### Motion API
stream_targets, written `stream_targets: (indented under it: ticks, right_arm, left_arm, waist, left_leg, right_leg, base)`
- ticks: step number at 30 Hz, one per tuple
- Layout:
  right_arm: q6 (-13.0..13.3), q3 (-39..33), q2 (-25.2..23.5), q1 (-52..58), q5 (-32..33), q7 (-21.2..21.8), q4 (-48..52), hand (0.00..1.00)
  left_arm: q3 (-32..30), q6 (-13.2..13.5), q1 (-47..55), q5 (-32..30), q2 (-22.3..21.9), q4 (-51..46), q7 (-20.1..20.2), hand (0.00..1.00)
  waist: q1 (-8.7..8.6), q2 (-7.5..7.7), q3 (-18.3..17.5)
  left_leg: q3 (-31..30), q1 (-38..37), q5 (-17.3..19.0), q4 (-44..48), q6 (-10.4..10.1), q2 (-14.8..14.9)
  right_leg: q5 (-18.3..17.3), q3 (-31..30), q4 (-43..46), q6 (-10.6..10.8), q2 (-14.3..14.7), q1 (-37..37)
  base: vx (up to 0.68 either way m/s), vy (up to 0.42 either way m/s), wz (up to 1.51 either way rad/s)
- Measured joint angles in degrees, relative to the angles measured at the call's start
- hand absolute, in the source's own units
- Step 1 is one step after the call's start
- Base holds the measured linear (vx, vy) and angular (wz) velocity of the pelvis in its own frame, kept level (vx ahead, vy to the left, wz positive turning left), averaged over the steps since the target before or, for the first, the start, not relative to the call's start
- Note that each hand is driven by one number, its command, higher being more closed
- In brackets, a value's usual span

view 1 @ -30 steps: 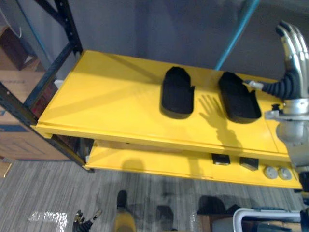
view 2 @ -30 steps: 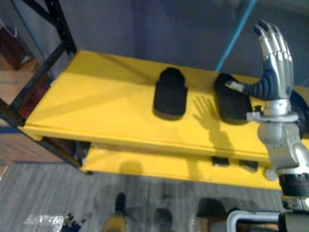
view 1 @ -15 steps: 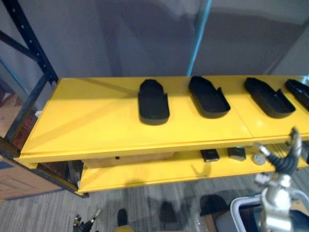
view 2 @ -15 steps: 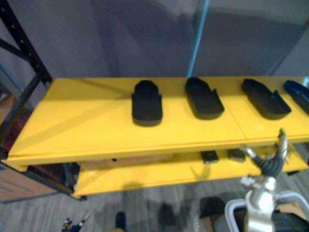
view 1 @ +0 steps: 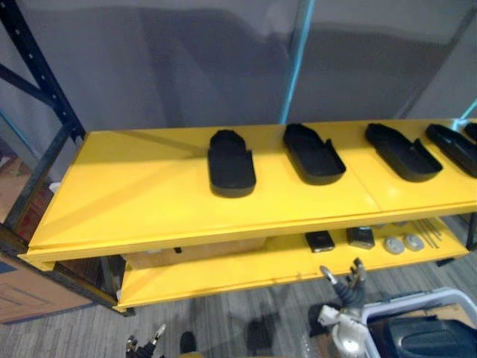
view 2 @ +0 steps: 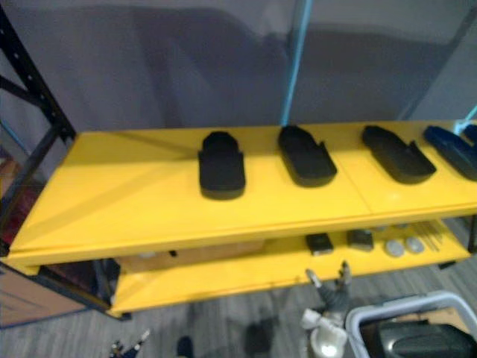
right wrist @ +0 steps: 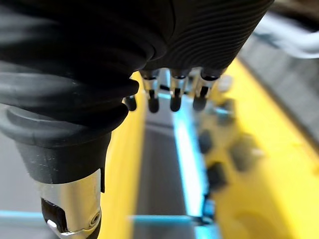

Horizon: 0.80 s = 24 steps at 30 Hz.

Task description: Walk over and take plastic housings, then place them on the shelf

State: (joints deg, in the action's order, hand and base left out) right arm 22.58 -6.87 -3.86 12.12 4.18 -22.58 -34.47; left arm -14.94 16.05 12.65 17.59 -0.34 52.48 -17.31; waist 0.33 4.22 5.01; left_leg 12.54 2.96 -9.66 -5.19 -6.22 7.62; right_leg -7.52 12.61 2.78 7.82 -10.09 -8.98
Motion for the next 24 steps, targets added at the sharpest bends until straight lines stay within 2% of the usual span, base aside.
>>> stream_targets:
  ticks: [3,6,11,12,18,20,21,24]
  right_arm:
    - [0.03,0.17,-0.01,-0.09,2.85,0.43,-4.84,0.00]
    - [0.02,0.66,-0.02,-0.84,3.01,0.43,-7.11,0.00]
    - [-0.02,3.21,-0.15,-2.98,2.99,1.04,-9.88,0.00]
    - [-0.02,3.80,-0.05,-3.14,2.97,1.34,-10.26,0.00]
    - [-0.02,4.29,0.04,-3.41,2.97,1.79,-12.73,0.00]
    - [0.01,4.35,0.35,-3.37,2.98,2.55,-13.61,0.00]
    - [0.13,4.72,2.01,-4.02,2.92,2.60,-15.25,0.00]
    - [0.13,4.61,2.03,-3.98,2.92,2.59,-15.25,0.00]
  left_arm:
    - [0.50,-0.01,-0.32,0.05,0.27,0.62,-0.07,0.00]
    - [0.55,0.00,-0.34,2.67,0.64,0.96,-0.06,0.00]
    - [0.87,0.05,-1.35,4.54,2.49,3.30,0.80,0.00]
    - [1.12,0.07,-1.47,4.53,2.83,3.29,1.07,0.00]
    - [2.74,0.05,-1.46,4.35,4.29,3.36,4.05,0.00]
    - [2.77,0.04,-1.47,4.35,4.36,3.46,4.82,0.00]
    - [6.92,-1.64,-3.06,4.30,5.08,4.97,5.09,0.00]
    - [6.72,-1.64,-3.12,4.29,5.04,4.99,5.10,0.00]
  waist:
    - [-0.03,0.13,0.06]
    - [0.02,0.45,0.24]
    - [0.04,1.84,1.18]
    - [0.02,2.70,0.91]
    - [-0.29,3.46,0.65]
    - [-0.52,3.63,0.55]
    - [-1.20,2.32,0.96]
    - [-1.18,2.42,1.03]
  left_leg:
    - [-0.79,-0.05,0.37,0.00,0.08,-0.71]
    - [-1.08,-0.06,0.62,0.00,0.18,-1.20]
    - [-1.10,-1.12,1.40,-0.04,-0.16,-1.33]
    - [-1.09,-1.14,1.52,-0.04,-0.21,-1.32]
    - [-1.09,-1.66,2.31,-0.04,-0.44,-1.28]
    - [-1.08,-1.97,2.58,-0.03,-0.46,-1.21]
    - [-0.86,-2.65,3.93,-0.03,-0.22,-2.17]
    - [-0.88,-2.59,3.56,-0.04,-0.66,-2.15]
  right_leg:
    - [0.02,0.81,-0.22,0.02,-0.43,-0.86]
    - [-0.02,1.36,-0.33,-0.02,-0.80,-1.23]
    - [-0.38,1.51,-0.31,-0.67,-0.84,-2.29]
    - [-0.47,1.51,-0.31,-0.82,-0.83,-2.30]
    - [-0.76,1.51,0.76,-1.57,-0.84,-2.31]
    - [-0.58,1.50,0.98,-1.90,-0.80,-2.48]
    - [2.07,3.40,1.22,-0.53,-1.99,-1.08]
    - [0.61,3.53,0.89,0.34,-2.00,-1.22]
  base:
    - [0.05,-0.006,0.16]
    - [0.05,-0.007,0.09]
    - [0.04,-0.013,0.00]
    - [0.04,-0.016,0.01]
    - [0.04,-0.012,0.00]
    - [0.02,-0.005,0.00]
    - [0.00,0.000,0.00]
    - [-0.01,-0.049,0.00]
